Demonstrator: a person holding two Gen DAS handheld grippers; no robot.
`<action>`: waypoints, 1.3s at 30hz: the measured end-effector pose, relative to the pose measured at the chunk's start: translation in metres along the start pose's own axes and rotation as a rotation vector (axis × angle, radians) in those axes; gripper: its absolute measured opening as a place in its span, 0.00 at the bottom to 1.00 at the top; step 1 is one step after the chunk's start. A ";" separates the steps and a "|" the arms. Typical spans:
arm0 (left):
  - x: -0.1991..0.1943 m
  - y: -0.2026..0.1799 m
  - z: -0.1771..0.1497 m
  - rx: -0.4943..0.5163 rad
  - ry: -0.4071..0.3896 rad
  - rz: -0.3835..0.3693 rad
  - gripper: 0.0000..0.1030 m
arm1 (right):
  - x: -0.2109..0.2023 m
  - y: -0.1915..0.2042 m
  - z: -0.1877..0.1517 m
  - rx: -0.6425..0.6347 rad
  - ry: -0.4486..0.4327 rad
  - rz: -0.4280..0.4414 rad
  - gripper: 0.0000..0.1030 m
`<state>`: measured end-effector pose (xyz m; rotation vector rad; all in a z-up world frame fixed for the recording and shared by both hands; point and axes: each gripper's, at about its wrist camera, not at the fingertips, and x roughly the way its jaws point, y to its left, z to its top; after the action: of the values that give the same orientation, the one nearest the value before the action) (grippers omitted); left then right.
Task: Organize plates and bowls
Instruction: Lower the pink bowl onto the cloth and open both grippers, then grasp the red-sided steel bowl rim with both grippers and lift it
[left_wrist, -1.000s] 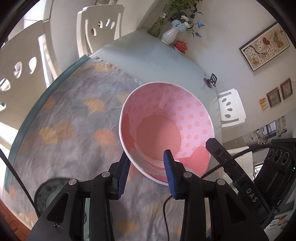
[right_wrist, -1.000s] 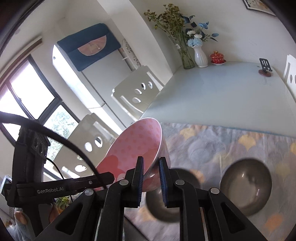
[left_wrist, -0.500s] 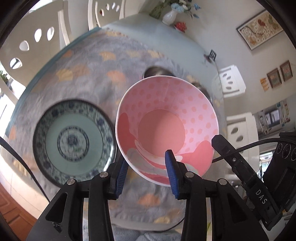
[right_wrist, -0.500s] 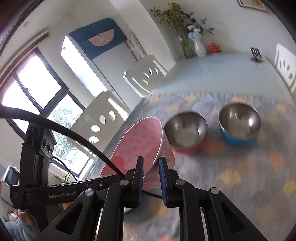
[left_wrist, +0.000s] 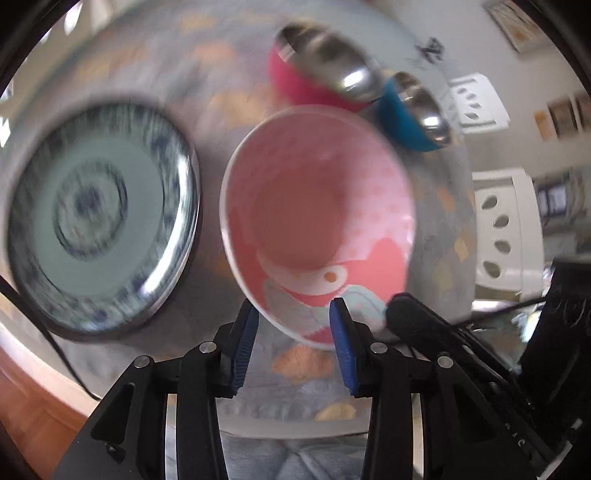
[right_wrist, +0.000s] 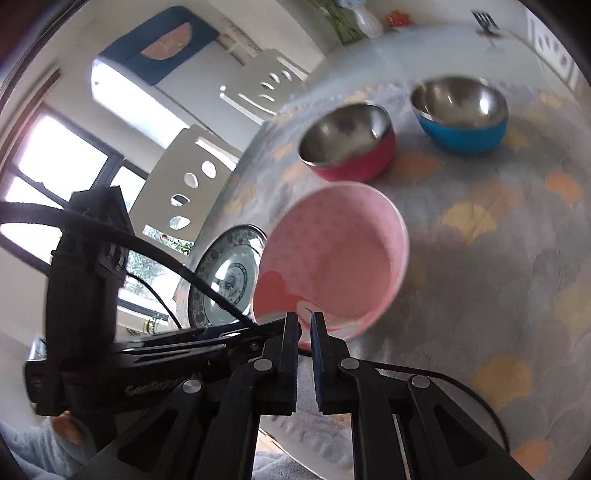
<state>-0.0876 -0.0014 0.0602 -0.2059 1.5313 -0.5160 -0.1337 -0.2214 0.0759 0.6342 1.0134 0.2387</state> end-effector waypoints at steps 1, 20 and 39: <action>0.001 0.005 -0.001 -0.023 0.005 -0.006 0.35 | -0.001 -0.005 -0.001 0.022 0.000 0.006 0.08; -0.064 0.015 0.023 -0.092 -0.160 -0.114 0.36 | -0.085 0.012 0.056 0.019 -0.253 0.028 0.09; -0.065 0.004 0.149 -0.045 -0.254 -0.034 0.36 | -0.063 0.010 0.164 -0.072 -0.320 -0.048 0.52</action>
<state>0.0620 0.0021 0.1237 -0.3205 1.2940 -0.4634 -0.0268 -0.3052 0.1872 0.5610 0.7086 0.1251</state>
